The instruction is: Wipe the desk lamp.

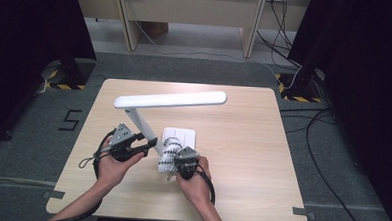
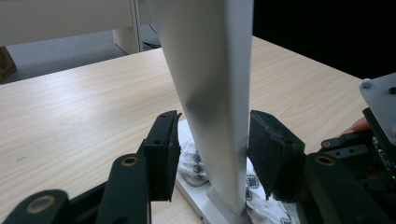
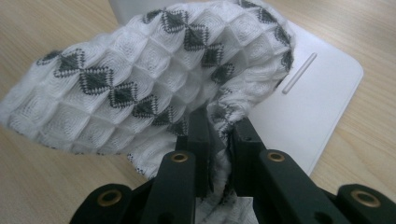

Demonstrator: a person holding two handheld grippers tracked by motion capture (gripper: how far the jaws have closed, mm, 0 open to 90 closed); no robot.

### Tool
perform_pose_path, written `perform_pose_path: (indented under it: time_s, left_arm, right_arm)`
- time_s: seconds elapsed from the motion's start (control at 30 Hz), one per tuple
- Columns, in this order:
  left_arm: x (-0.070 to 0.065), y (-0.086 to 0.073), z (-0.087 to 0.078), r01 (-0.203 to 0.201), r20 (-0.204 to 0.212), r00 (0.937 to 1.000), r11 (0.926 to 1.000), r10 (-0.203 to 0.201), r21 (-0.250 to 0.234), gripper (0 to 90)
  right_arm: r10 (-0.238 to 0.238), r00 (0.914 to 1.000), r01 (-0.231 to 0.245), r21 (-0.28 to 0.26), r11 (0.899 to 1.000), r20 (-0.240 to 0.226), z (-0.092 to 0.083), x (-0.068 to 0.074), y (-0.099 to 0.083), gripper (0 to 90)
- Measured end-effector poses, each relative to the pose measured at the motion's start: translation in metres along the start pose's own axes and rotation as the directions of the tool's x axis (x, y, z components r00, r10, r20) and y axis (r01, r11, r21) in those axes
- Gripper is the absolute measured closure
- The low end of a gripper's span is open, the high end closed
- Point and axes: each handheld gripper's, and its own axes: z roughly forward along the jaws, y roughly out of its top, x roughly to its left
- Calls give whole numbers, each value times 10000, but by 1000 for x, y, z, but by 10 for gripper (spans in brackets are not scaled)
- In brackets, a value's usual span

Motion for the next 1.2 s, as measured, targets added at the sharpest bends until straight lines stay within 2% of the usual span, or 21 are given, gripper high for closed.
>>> perform_pose_path:
  time_s: [0.17,0.37,0.6,0.8,0.9,1.0,1.1,1.2]
  left_arm:
    - [-1,1,3,-118,-158,9998,9997,122,227,577]
    - [-2,1,3,-83,-262,9996,9996,90,267,596]
    - [-3,2,4,-121,-325,9994,9994,132,321,598]
    - [-3,2,4,-143,-333,9993,9993,154,340,599]
    - [-3,2,4,-177,-335,9993,9993,188,344,597]
    - [-3,2,4,-182,-352,9992,9993,193,314,596]
    - [-3,2,4,-173,-337,9993,9993,184,325,596]
    - [-3,2,4,-167,-365,9992,9994,179,303,597]
  right_arm:
    - [59,10000,-59,71,10000,-40,-1,-2,0,821]
    - [64,9998,-66,150,9999,180,-3,-9,-3,822]
    - [64,9975,-93,404,9991,703,-7,-23,-5,823]
    - [280,9933,-342,538,9980,1119,-9,-35,-8,823]
    - [176,9894,-303,862,9958,1439,-9,-43,-9,823]
    - [475,9852,-651,1030,9925,1649,-10,-52,-12,822]
    - [633,9826,-766,702,9946,1744,-14,-56,-5,823]
    - [575,9824,-622,210,9978,1778,-15,-57,11,822]
